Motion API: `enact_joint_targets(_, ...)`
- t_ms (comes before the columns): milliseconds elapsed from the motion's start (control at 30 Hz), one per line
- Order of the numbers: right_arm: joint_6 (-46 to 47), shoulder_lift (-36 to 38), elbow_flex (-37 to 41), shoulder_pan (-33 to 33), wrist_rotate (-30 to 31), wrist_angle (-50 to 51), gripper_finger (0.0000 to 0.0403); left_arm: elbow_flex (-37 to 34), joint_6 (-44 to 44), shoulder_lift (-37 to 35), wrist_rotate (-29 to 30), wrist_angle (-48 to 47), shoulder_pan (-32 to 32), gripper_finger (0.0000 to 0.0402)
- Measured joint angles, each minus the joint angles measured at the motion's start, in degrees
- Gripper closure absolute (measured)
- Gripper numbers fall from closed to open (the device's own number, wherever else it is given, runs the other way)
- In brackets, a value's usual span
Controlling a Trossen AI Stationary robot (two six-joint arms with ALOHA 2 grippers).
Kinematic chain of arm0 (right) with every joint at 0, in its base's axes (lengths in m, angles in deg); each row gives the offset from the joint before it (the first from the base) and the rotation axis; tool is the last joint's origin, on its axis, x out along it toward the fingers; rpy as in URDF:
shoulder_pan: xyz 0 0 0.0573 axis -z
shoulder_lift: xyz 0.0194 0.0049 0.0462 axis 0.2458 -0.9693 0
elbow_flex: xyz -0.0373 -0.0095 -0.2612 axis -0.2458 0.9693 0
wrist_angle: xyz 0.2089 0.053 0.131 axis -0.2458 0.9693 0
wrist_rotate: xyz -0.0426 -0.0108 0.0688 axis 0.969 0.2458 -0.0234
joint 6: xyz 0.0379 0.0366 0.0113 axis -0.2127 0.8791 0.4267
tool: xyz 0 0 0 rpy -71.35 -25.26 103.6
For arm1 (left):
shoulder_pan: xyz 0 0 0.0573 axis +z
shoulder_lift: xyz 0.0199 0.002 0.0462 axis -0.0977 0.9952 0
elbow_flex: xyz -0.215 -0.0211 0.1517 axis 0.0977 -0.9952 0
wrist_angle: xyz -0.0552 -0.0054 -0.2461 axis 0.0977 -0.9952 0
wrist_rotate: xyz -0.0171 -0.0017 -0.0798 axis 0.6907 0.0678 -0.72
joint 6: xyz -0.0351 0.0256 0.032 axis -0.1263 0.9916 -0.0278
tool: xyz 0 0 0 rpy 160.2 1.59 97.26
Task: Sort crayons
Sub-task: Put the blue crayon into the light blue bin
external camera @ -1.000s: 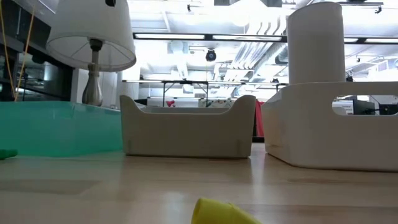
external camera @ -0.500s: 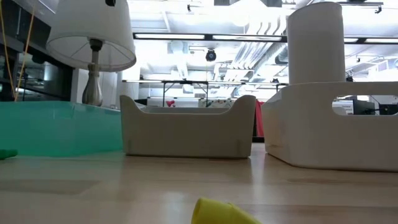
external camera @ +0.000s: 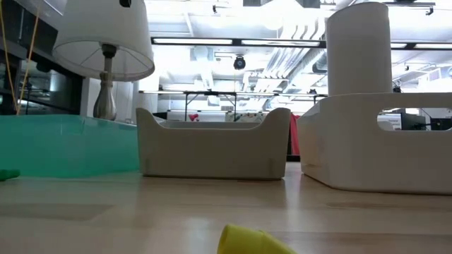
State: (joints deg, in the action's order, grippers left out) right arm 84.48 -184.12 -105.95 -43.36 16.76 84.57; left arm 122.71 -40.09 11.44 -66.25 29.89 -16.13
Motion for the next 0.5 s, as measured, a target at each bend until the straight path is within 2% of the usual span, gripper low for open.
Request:
enact_joint_targets(233, -0.09, -0.62, -0.07, -1.55, 0.65, -0.84, 0.0399, 0.00, 0.03, 0.00, 0.00, -0.07, 0.00, 0.0264)
enact_joint_targets(500, -1.03, -0.56, -0.04, 1.63, 2.30, -1.04, 0.0402, 0.00, 0.08, 0.00, 0.15, -0.11, 0.00, 0.0264)
